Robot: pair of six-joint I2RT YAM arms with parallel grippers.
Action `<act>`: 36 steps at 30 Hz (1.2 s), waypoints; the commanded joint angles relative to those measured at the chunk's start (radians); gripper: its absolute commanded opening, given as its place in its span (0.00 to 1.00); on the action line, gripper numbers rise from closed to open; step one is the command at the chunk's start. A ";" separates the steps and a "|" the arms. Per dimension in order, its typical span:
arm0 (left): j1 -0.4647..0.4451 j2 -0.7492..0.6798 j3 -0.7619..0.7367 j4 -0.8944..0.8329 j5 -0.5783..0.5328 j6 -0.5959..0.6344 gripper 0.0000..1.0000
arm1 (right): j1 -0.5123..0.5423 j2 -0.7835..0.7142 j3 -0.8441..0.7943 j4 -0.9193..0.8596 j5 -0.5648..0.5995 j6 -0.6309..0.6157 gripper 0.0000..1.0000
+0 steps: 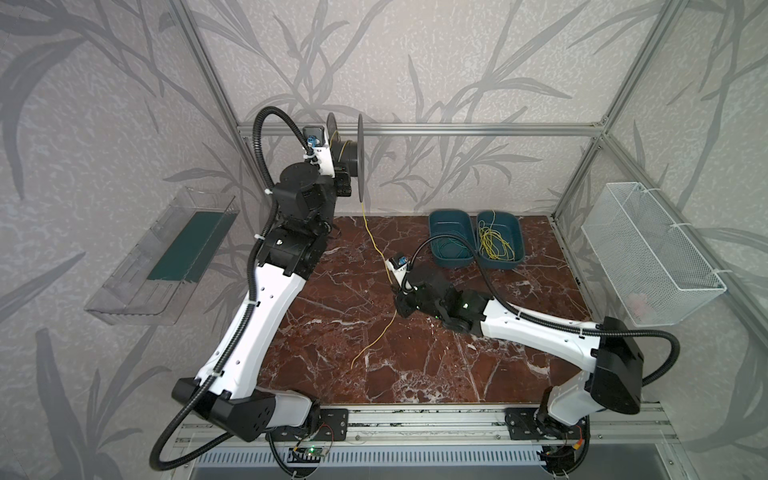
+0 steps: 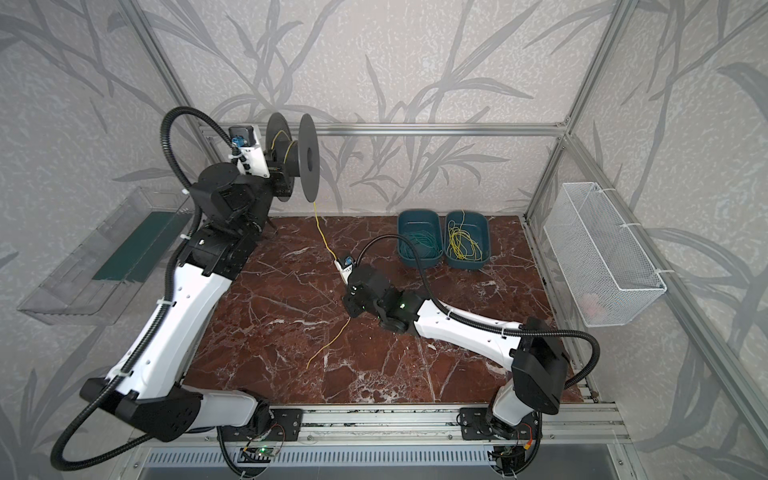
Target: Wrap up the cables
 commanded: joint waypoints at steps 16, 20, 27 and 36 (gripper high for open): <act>0.009 0.089 -0.245 0.330 -0.140 0.001 0.00 | 0.195 -0.148 -0.064 -0.030 0.133 -0.050 0.00; -0.056 0.053 -0.404 0.364 -0.123 0.039 0.00 | 0.154 -0.159 -0.024 -0.056 0.123 -0.112 0.00; -0.138 -0.040 -0.552 0.315 -0.124 0.169 0.00 | 0.052 -0.185 0.057 -0.105 0.171 -0.241 0.00; -0.161 -0.262 -0.660 0.012 0.047 0.318 0.00 | -0.205 -0.215 0.165 -0.168 0.193 -0.339 0.00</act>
